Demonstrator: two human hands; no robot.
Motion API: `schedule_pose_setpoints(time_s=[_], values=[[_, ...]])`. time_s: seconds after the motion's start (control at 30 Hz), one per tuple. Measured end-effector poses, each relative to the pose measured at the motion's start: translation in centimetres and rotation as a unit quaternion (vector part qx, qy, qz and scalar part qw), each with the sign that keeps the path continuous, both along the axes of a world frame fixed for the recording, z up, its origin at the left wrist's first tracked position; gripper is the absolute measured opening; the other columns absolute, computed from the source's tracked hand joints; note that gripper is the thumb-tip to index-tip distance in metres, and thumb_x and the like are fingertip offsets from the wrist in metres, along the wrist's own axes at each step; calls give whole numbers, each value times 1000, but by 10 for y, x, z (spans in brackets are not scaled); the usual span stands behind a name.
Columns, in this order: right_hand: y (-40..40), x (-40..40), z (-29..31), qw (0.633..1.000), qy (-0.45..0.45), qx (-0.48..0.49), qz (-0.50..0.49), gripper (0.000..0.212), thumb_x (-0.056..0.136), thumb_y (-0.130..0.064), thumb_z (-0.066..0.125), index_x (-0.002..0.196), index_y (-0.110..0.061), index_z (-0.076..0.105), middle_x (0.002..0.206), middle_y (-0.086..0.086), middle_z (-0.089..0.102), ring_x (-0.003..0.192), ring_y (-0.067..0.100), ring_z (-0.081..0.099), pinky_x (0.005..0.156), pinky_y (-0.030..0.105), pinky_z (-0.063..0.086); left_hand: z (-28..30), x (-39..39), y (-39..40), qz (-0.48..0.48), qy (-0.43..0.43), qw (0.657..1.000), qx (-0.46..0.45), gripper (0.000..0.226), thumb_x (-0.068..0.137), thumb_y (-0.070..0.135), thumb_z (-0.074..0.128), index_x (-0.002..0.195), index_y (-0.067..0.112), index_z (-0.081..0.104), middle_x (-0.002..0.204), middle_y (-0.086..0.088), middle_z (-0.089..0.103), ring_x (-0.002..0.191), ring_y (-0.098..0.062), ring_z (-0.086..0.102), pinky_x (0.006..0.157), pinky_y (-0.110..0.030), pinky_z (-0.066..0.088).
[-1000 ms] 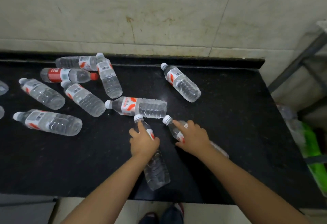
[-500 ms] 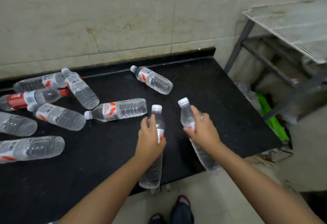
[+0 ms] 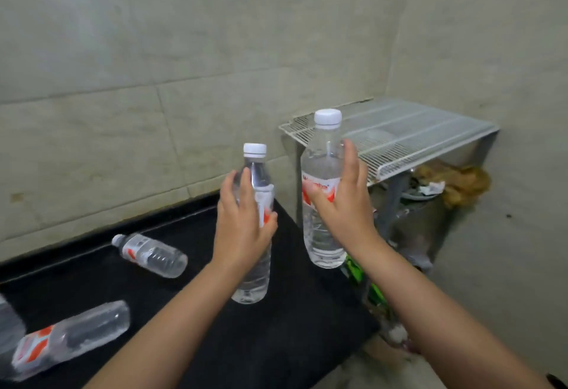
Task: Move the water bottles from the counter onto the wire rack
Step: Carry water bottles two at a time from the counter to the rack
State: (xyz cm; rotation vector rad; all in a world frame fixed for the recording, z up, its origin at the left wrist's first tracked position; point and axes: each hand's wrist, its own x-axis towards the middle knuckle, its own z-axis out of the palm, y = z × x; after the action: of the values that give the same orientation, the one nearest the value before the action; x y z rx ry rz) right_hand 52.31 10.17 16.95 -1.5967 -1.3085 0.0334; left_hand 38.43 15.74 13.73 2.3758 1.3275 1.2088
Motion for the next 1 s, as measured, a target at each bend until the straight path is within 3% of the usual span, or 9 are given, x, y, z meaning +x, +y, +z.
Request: schedule_pose_setpoints(time_s=[0.13,0.27,0.37,0.5,0.63,0.7,0.8,0.9,1.0], values=[[-3,85,38,998,-2,62,19,82,77,-34,61,143,-8,20,137,19,33,115,15,37,89,19,27,30,93,1,6,-52,996,68,63,75,36,43,129,10,22,128,-41,38,110,-54,50,87,-54,47],[6,160,69,995,-6,77,59,79,81,-22,66,143,-12,18,138,15,31,108,3,27,78,3,20,55,168,8,7,-74,993,95,65,77,35,48,131,18,17,135,-37,33,113,-50,50,83,-54,51],[23,208,84,995,-6,87,53,79,81,-22,66,144,-14,18,139,14,32,110,8,34,75,4,21,74,208,23,17,-80,989,125,75,78,22,65,131,20,13,137,-36,31,116,-50,48,84,-54,49],[60,258,94,995,5,90,51,78,82,-24,65,144,-18,18,139,11,32,121,18,40,85,12,26,91,246,59,33,-77,979,186,68,76,41,44,132,12,19,131,-40,37,114,-53,49,84,-56,47],[110,299,102,992,8,115,52,75,81,-23,67,142,-19,23,138,9,35,105,4,33,79,7,25,94,275,106,40,-89,970,224,69,76,39,46,130,3,23,126,-42,41,110,-54,52,80,-57,48],[138,315,106,991,21,117,61,75,82,-21,66,142,-18,23,139,9,34,105,0,29,78,4,23,97,289,133,42,-90,968,232,67,76,38,45,130,4,25,125,-43,41,109,-55,52,79,-58,49],[182,341,110,990,48,84,99,76,81,-16,67,142,-17,22,141,8,31,115,5,33,88,7,22,101,314,174,45,-88,968,232,66,76,37,44,129,4,24,124,-43,42,109,-56,52,79,-58,49],[225,366,104,990,64,60,113,77,81,-10,67,142,-17,21,143,9,29,123,8,33,95,13,22,99,338,216,62,-80,966,237,67,75,32,55,129,4,27,122,-45,43,107,-57,51,80,-58,48],[265,385,94,992,68,46,101,78,81,-8,67,143,-17,21,142,13,28,130,18,33,92,10,22,93,360,252,81,-85,967,228,76,69,13,74,128,8,28,123,-45,42,107,-58,51,81,-60,47]])
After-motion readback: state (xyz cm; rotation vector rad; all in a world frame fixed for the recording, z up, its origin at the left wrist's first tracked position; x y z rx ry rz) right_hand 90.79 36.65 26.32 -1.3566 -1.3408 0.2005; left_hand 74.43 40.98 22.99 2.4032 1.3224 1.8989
